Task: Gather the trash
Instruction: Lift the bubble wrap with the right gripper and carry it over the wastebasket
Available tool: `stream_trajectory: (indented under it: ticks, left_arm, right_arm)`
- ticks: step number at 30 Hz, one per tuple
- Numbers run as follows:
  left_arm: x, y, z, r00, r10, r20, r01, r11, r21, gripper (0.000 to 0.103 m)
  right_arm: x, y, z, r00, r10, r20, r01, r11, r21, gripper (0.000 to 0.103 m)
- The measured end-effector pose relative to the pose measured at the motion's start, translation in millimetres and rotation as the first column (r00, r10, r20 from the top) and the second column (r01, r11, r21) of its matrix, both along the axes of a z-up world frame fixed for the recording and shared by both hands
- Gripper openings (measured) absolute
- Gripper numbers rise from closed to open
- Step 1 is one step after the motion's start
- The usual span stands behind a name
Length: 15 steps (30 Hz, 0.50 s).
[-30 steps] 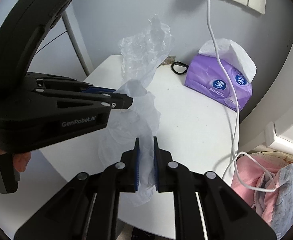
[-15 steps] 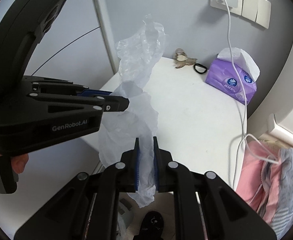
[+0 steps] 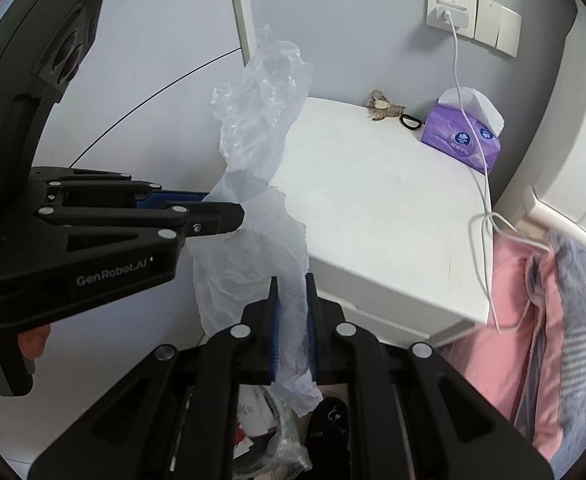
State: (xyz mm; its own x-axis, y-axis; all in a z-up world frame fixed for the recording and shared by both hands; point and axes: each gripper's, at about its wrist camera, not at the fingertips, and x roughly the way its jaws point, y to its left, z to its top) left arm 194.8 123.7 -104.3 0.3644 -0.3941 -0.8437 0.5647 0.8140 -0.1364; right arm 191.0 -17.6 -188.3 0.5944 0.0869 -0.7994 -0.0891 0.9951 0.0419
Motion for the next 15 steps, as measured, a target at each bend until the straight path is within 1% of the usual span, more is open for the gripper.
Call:
stream_trajectory:
  ticks: [4,8,11,15]
  left_arm:
    - [-27,13,2,1.000,-0.011,-0.012,0.011,1.000,-0.007,0.014]
    - [-51,26,-6,0.999,0.006,-0.051,-0.006,1.000,-0.006,0.014]
    - [-66,35,-20,0.995,0.033,-0.091,-0.033,0.999,0.000,0.014]
    - [-86,40,-49,0.988,0.068,-0.139,-0.063,0.997,0.038,0.014]
  right_arm:
    - [-23,17,4,1.000,-0.012,-0.026,0.013,1.000,0.011,0.012]
    - [-39,27,-4,0.997,-0.005,-0.079,0.007,1.000,0.025,0.012]
    - [-48,32,-17,0.992,0.023,-0.124,-0.021,1.000,0.021,0.012]
    - [-57,38,-47,0.979,0.082,-0.189,-0.079,0.997,0.023,0.012]
